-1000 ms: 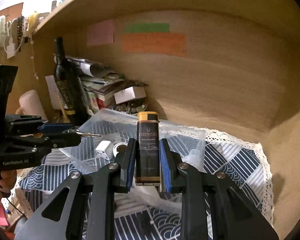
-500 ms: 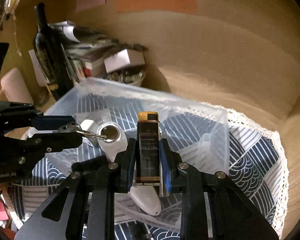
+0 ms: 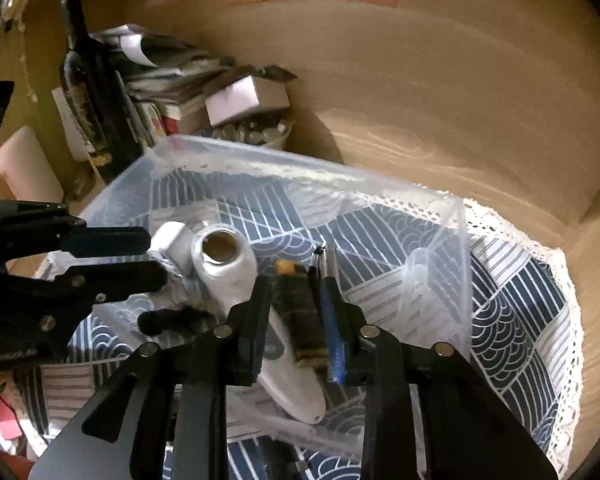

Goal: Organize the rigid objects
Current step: 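Carry the lighter box and keys into the clear box and open both tools, then grasp the black pyramid piece with the left tool while the right tool grasps a small black piece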

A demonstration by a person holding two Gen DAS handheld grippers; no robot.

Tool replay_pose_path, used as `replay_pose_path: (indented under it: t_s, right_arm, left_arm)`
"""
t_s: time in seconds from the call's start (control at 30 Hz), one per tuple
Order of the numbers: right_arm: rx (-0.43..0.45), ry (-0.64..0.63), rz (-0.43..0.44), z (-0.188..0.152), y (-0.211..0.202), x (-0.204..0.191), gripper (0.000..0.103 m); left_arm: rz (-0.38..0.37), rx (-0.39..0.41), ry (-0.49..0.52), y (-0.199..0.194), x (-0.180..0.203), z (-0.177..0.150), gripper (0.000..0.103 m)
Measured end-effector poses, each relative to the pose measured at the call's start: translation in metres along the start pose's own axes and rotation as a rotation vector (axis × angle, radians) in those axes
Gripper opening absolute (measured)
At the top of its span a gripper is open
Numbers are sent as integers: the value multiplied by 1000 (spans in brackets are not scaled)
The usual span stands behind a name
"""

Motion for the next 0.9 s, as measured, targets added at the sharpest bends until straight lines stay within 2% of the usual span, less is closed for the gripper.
replay_pose_path:
  t_s: [0.1, 0.27, 0.4, 0.63, 0.77, 0.9]
  right_arm:
    - [49, -10, -8, 2, -21, -5, 26]
    - [119, -22, -14, -2, -56, -11, 29]
    - [140, -23, -22, -15, -76, -14, 33]
    - [85, 15, -18, -51, -77, -11, 33]
    - [33, 44, 2, -72, -71, -8, 33]
    - [-40, 41, 7, -88, -54, -10, 34]
  left_arm:
    - [8, 29, -14, -15, -1, 2, 31]
    - [47, 83, -31, -40, -2, -2, 44]
    - [62, 102, -40, -55, -2, -13, 52]
    - [86, 106, -22, -66, 8, -44, 68]
    - [66, 67, -20, -58, 17, -65, 68]
    - [38, -10, -30, -37, 23, -78, 68]
Point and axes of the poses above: each gripper's, at about its wrist camera, not at the fingertips, and y roughly the way its jaws point, x to its right, z to its top, the point moved 2 cm from there along y, roughly the way its jaws point, and after that the axes turned 7 degrees about z, right-handed, at the moved point
